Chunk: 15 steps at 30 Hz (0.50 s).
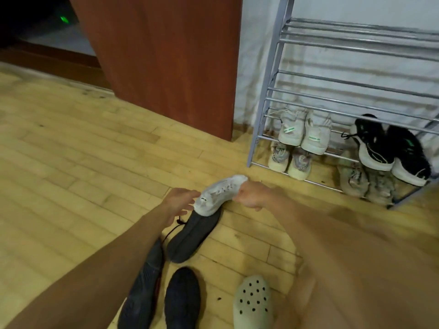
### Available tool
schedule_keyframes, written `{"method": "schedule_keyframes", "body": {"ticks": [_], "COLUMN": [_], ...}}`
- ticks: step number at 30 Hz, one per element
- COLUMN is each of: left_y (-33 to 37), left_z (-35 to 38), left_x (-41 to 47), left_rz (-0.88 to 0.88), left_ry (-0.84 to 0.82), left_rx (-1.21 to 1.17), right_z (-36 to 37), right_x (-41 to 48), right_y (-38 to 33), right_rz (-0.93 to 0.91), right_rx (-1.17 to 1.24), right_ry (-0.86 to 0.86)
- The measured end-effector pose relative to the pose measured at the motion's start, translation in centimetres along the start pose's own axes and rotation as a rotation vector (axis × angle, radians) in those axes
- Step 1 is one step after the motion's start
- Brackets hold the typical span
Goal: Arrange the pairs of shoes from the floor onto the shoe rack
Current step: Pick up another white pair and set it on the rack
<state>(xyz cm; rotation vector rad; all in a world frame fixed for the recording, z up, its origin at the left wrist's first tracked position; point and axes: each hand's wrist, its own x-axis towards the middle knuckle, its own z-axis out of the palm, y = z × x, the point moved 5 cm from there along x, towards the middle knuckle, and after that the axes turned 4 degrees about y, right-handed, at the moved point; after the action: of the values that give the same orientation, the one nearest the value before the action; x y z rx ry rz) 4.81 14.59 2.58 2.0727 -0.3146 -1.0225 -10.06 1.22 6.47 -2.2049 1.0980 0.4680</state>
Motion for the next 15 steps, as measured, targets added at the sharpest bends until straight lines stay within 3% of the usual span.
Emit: {"method": "schedule_keyframes", "body": {"ticks": [5, 10, 15], "left_y": [-5.2, -6.8, -7.0], "left_z": [1.7, 3.3, 4.4], "left_x": [1.8, 4.9, 9.5], "left_rz": [0.049, 0.043, -0.054], "left_ry": [-0.122, -0.096, 0.021], "left_rx": [0.497, 0.597, 0.506], "right_z": [3.1, 4.3, 5.3], "right_x": [1.1, 3.8, 7.0], "right_y": [1.6, 3.0, 4.3], "right_rz": [-0.013, -0.017, -0.054], "right_rx": [-0.109, -0.147, -0.137], "right_ry": [-0.043, -0.100, -0.188]}}
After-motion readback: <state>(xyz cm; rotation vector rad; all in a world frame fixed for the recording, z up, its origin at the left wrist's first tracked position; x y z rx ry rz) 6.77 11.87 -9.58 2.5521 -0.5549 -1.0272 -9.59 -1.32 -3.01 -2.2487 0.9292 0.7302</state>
